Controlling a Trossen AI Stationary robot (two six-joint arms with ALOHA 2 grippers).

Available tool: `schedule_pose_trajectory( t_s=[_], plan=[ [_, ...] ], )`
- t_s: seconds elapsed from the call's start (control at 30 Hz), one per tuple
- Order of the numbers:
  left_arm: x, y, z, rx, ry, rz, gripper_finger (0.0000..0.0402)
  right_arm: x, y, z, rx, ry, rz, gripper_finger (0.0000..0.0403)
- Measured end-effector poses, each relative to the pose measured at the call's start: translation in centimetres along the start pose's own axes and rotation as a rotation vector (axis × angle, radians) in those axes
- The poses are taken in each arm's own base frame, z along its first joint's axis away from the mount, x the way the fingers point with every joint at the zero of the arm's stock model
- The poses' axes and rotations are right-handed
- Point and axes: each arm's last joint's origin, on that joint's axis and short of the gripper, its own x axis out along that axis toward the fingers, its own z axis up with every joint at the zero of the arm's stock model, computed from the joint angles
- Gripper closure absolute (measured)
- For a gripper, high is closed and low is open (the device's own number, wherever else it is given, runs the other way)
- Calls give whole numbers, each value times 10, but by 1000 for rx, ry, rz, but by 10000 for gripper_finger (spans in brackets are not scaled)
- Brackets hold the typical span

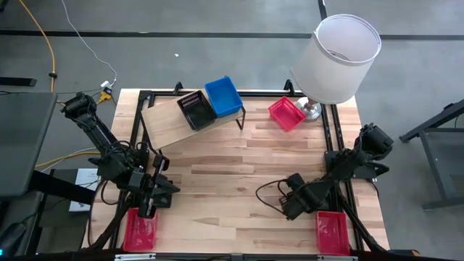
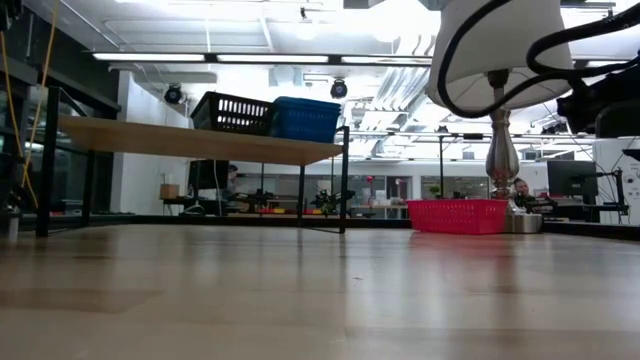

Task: Stack baskets on shelf by color
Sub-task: Stack the right black bin on top of the other black bin on the shelf

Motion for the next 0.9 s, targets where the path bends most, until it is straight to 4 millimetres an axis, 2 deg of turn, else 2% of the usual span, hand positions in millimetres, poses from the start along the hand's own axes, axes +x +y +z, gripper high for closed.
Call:
schedule_pose_trajectory(
  t_s=[0.17,0.33,0.43,0.57,0.67,0.77,0.9],
  plan=[
    [0,0,0,0,0,0,401,0,0,0,0,-14,3,262],
    [0,0,0,0,0,0,402,0,0,0,0,12,-3,289],
    [0,0,0,0,0,0,401,0,-1,-1,-1,35,-18,323],
    [0,0,0,0,0,0,401,-4,1,-1,-56,55,-17,388],
    [0,0,0,0,0,0,401,-15,8,1,-126,47,11,391],
    [0,0,0,0,0,0,402,-34,22,4,-239,21,96,397],
    [0,0,0,0,0,0,402,-70,47,8,-529,-94,265,399]
  ],
)
